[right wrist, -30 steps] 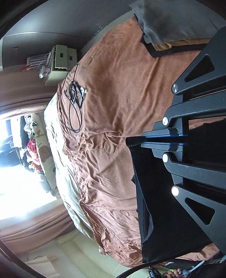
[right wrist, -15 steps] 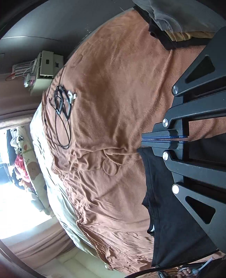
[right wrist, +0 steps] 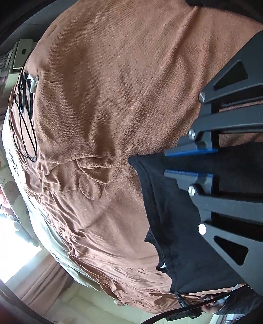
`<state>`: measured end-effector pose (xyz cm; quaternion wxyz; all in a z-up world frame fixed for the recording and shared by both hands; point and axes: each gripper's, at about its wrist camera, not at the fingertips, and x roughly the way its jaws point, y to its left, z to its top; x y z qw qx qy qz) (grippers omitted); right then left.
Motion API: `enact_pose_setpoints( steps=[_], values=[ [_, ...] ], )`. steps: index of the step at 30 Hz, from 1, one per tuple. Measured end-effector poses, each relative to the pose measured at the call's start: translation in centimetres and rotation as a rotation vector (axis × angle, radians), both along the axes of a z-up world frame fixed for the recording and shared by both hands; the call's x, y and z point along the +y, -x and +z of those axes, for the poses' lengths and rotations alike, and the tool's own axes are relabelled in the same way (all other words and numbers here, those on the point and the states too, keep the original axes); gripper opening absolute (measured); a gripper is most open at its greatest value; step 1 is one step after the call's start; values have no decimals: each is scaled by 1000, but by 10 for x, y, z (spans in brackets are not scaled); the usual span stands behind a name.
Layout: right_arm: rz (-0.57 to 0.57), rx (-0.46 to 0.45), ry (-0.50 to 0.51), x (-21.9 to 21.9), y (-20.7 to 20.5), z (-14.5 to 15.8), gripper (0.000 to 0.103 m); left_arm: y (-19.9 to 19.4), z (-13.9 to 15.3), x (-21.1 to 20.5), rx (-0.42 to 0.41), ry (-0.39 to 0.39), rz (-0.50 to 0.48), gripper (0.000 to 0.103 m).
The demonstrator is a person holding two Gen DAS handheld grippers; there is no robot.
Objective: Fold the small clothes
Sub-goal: 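Lift the folded edge with both grippers and fold it over again, then open both grippers and withdraw from the folded black rectangle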
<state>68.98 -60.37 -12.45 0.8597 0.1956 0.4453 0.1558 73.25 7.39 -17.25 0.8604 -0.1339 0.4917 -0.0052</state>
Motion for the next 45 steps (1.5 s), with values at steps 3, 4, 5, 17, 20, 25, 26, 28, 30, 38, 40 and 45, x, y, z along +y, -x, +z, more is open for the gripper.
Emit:
enact_pose_setpoints(
  steps=[3, 4, 5, 17, 20, 25, 26, 28, 30, 38, 40, 45],
  values=[
    [2, -16, -17, 3, -6, -1, 58, 0, -2, 1, 3, 0, -1, 1],
    [-1, -14, -10, 5, -5, -4, 58, 0, -2, 1, 4, 0, -2, 1],
    [-8, -10, 0, 6, -9, -5, 58, 0, -3, 2, 4, 0, -3, 1],
    [-18, -46, 65, 19, -14, -8, 0, 2, 3, 2, -8, 17, 4, 1],
    [-52, -90, 89, 13, 0, 7, 0, 4, 14, 2, -34, 36, 1, 1],
    [-99, -152, 134, 12, 16, 29, 0, -5, 25, -7, -51, 38, -4, 1],
    [-109, -156, 140, 12, 16, 31, 0, -8, 25, -9, -52, 36, -4, 1],
    [-122, -153, 154, 11, 16, 33, 0, -15, 23, -13, -49, 36, -3, 1],
    [-126, -134, 165, 11, 13, 30, 0, -23, 18, -17, -42, 22, -4, 1],
    [-132, -7, 195, 21, -20, -10, 0, -54, -27, -29, 36, -46, 22, 1],
    [-136, 19, 187, 22, -28, -17, 0, -58, -35, -30, 51, -56, 34, 1],
    [-147, 35, 190, 23, -35, -20, 0, -65, -46, -33, 65, -87, 48, 1]
  ],
)
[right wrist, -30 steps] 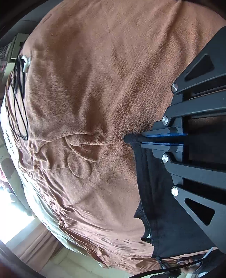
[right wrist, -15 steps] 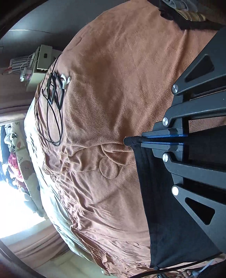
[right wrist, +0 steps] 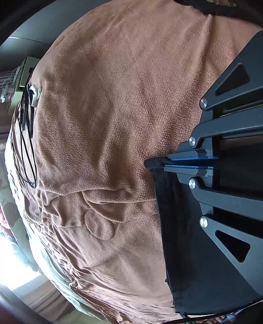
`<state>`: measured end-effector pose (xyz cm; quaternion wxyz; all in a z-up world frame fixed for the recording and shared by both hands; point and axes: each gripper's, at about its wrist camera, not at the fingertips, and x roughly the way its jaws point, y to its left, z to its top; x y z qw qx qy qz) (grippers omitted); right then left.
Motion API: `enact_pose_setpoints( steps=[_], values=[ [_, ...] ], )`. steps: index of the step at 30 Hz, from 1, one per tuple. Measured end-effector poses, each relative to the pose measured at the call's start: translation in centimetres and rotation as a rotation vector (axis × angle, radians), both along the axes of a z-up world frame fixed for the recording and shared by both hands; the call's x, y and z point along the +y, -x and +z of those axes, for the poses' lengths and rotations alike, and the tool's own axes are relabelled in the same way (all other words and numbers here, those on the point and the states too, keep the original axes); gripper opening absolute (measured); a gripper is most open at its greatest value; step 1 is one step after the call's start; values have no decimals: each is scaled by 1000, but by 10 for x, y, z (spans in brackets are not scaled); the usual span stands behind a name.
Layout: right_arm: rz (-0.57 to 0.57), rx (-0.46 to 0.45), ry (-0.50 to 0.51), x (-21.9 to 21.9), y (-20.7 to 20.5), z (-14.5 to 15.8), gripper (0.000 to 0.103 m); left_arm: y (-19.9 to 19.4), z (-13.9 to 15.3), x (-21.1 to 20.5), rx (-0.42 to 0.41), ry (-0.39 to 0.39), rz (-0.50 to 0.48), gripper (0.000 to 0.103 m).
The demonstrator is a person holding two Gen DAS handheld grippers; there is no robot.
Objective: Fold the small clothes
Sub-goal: 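Open both grippers and withdraw from the folded black rectangle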
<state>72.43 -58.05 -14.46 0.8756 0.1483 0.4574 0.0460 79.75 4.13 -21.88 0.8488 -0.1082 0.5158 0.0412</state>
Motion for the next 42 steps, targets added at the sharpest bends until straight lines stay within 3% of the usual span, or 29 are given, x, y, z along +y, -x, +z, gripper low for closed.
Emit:
enact_pose_setpoints(
  steps=[6, 7, 10, 11, 12, 17, 36, 42],
  values=[
    [14, -2, -18, -4, 5, 8, 5, 5, 7, 9, 19, 50, 21, 6],
    [18, -15, -45, -7, 10, 12, 13, 8, 12, 12, 18, 42, 23, 7],
    [35, -59, -51, -10, 28, 25, 61, 24, 28, 17, 0, 35, 12, 23],
    [37, -78, -31, -10, 36, 31, 63, 30, 34, 19, -12, 40, 5, 34],
    [42, -90, -15, -9, 43, 35, 63, 37, 40, 19, -26, 40, -3, 44],
    [77, -138, -15, -8, 88, 56, 63, 71, 64, 18, -59, 60, -37, 56],
    [47, -160, -93, -49, 244, 66, 63, 196, 108, 37, -83, 87, -64, 58],
    [28, -169, -144, -63, 287, 59, 63, 237, 106, 39, -72, 108, -74, 61]
  ],
)
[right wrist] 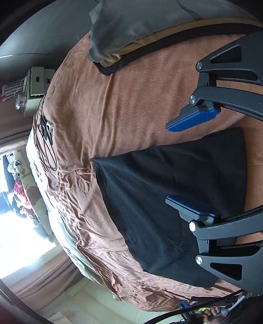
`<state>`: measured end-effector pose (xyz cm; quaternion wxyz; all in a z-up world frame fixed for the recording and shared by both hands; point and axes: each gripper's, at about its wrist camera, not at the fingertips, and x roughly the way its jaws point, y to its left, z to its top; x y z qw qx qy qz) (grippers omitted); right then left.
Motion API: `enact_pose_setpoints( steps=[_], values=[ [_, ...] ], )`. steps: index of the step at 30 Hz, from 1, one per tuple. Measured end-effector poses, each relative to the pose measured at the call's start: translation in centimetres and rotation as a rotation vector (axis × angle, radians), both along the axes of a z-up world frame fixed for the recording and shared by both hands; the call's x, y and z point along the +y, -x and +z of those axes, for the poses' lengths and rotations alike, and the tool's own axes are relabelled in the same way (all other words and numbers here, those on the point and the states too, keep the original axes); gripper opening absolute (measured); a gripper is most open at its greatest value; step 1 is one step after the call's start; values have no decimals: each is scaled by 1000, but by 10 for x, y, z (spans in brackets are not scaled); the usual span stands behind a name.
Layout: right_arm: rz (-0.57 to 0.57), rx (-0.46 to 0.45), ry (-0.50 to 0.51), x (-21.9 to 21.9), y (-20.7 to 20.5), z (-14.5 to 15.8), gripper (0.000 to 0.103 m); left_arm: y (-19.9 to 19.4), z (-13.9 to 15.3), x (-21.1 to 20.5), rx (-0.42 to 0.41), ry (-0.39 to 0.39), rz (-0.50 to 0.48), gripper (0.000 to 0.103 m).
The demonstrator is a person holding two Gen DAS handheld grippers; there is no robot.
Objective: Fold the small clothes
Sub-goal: 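Open both grippers and withdraw from the folded black rectangle, then move both grippers to the bundle's edge and close on it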
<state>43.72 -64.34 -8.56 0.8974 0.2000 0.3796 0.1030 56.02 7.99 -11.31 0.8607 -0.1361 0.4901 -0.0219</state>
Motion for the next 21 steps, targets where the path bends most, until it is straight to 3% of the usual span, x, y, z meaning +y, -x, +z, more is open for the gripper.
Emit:
enact_pose_setpoints(
  steps=[14, 15, 17, 21],
  values=[
    [-54, -32, -161, -21, 79, -29, 63, 70, -19, 3, 8, 86, 32, 61],
    [-59, -28, -176, -22, 82, -34, 62, 73, -21, 2, 9, 81, 33, 61],
    [-60, -9, -217, -22, 86, -44, 49, 78, -26, 0, 13, 69, 35, 61],
    [-67, 50, -301, -23, 87, -68, 45, 88, -39, 4, 29, 118, 69, 61]
  ],
)
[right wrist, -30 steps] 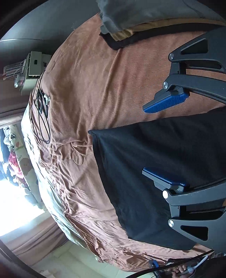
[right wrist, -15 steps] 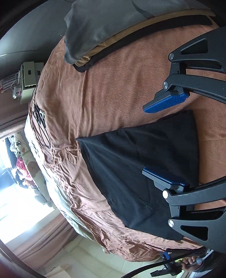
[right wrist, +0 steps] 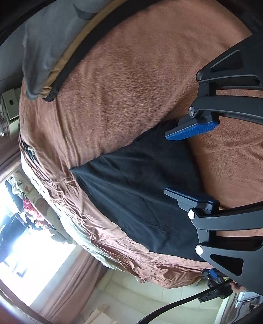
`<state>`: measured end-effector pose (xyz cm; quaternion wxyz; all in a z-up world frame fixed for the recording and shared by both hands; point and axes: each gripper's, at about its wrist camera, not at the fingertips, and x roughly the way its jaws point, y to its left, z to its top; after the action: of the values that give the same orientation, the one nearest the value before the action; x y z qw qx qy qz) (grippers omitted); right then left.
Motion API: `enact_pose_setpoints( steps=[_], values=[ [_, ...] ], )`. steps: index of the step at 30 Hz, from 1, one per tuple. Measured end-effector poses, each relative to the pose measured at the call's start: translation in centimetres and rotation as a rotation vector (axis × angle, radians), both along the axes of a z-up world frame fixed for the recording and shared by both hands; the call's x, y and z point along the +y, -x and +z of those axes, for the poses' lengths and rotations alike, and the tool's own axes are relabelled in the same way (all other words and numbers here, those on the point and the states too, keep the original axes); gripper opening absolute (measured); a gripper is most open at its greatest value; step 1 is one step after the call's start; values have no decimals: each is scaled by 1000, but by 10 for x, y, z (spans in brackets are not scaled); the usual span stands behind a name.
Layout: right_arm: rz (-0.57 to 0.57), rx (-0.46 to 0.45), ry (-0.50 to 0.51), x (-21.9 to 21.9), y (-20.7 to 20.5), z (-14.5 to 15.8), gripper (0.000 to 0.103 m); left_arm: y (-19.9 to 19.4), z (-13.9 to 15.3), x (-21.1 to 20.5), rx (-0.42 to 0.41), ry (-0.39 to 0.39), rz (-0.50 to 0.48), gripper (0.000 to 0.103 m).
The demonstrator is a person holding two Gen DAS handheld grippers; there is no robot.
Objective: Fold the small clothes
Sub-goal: 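Move both grippers to the bundle's edge and close on it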
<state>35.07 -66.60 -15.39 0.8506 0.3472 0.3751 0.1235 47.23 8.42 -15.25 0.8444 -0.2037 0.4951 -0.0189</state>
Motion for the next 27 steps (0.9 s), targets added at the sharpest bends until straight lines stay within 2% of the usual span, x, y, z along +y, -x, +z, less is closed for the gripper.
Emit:
enact_pose_setpoints(
  steps=[4, 8, 12, 15, 16, 17, 20, 22, 24, 27],
  values=[
    [-11, 43, -66, 1, -2, -22, 45, 8, -14, 4, 26, 54, 33, 61],
    [-29, 81, -98, 6, -10, -39, 45, 12, -31, -3, 67, 67, 30, 61],
    [-52, 55, -131, 3, -18, -47, 45, 13, -45, -5, 89, 97, 54, 61],
    [-62, 56, -131, 4, -22, -51, 39, 13, -54, -5, 104, 137, 74, 61],
    [-66, 62, -138, 3, -21, -53, 34, 14, -57, -6, 113, 134, 92, 60],
    [-71, 59, -150, 2, -24, -54, 26, 14, -59, -5, 116, 134, 106, 57],
    [-57, 54, -164, 0, -29, -57, 9, 14, -65, -5, 111, 156, 143, 49],
    [-47, 39, -158, 1, -29, -55, 5, 13, -67, -3, 103, 150, 170, 38],
    [-48, -4, -142, 0, -24, -49, 3, 11, -68, 1, 104, 143, 203, 15],
    [-54, -51, -153, -2, -14, -44, 3, 15, -66, 6, 76, 184, 227, 12]
  ],
)
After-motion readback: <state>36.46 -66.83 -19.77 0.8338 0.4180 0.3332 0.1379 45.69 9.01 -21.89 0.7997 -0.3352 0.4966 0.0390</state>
